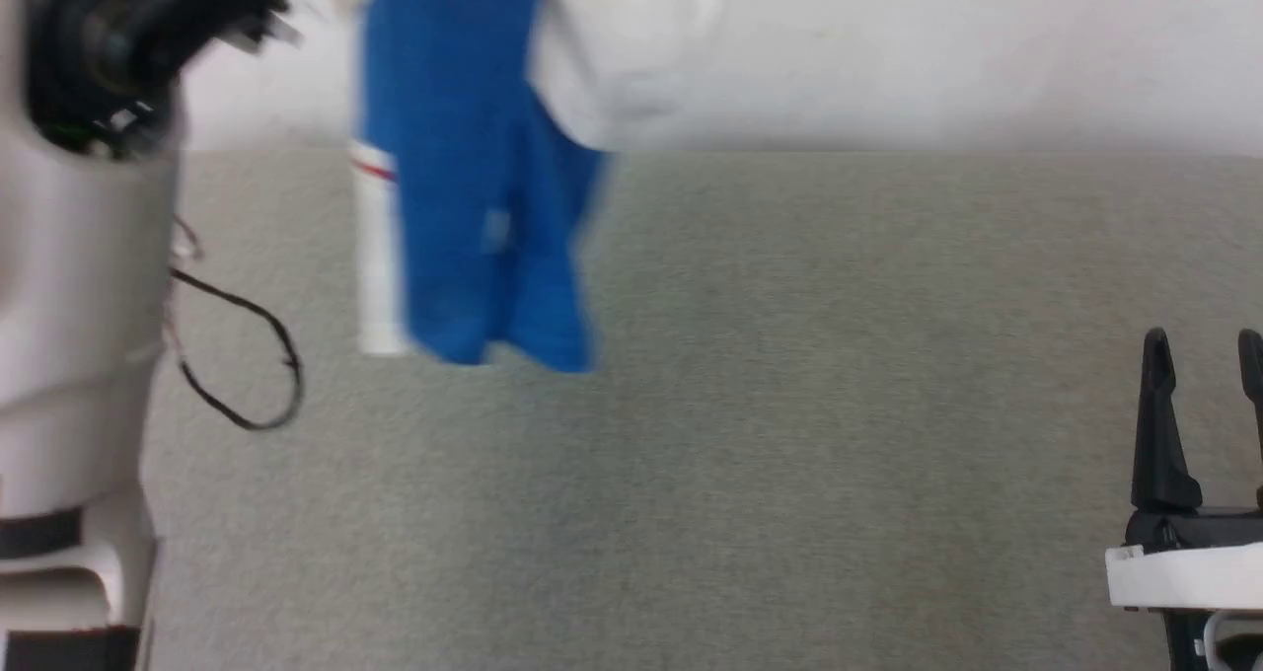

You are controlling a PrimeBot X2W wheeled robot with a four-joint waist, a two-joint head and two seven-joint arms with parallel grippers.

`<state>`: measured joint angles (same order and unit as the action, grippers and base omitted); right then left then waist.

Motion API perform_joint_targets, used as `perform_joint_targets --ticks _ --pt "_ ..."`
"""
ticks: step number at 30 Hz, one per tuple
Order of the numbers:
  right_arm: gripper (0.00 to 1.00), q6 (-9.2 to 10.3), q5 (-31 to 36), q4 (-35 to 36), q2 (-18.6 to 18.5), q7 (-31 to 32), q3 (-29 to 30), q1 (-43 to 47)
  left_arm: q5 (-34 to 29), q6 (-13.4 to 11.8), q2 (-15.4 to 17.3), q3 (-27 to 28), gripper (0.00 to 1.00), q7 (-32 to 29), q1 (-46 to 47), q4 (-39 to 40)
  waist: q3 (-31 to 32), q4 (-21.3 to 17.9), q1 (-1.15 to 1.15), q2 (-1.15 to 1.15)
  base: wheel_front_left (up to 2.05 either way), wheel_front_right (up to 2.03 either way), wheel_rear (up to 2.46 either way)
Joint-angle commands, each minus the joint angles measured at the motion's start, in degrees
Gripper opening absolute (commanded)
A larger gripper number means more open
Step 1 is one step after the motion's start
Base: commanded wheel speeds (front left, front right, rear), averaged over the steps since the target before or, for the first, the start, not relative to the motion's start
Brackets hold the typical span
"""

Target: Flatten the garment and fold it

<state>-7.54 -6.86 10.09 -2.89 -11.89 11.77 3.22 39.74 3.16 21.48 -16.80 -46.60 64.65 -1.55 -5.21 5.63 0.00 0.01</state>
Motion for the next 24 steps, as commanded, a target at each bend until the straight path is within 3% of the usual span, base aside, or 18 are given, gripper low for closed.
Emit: perform_joint_targets --ticks 1,7,16,24 --pt "1.00 0.05 -0.50 -0.11 0.02 -0.44 0.13 0.71 -0.25 -0.38 -0.34 -0.51 0.00 -0.17 -1.16 0.71 1.38 -2.81 0.00 -0.01 0.00 0.00 0.00" --pt "1.00 0.05 -0.73 -0.08 0.02 -0.71 0.38 1.24 -0.13 -2.00 -3.19 -3.42 0.00 0.29 -6.84 4.32 0.94 -5.82 0.00 -0.01 0.00 0.00 0.00" --pt "1.00 0.05 -0.99 -0.36 0.02 -1.07 -0.20 0.50 -0.12 -5.24 -10.70 -10.54 0.00 5.05 -20.96 9.20 -0.63 -8.20 0.00 -0.01 0.00 0.00 0.00" --pt "1.00 0.05 -1.51 -0.71 0.02 -1.46 -0.71 0.12 -5.35 -8.61 -12.14 -16.82 0.00 15.06 -38.40 2.89 -2.46 -9.36 0.00 -0.01 0.00 0.00 0.00"
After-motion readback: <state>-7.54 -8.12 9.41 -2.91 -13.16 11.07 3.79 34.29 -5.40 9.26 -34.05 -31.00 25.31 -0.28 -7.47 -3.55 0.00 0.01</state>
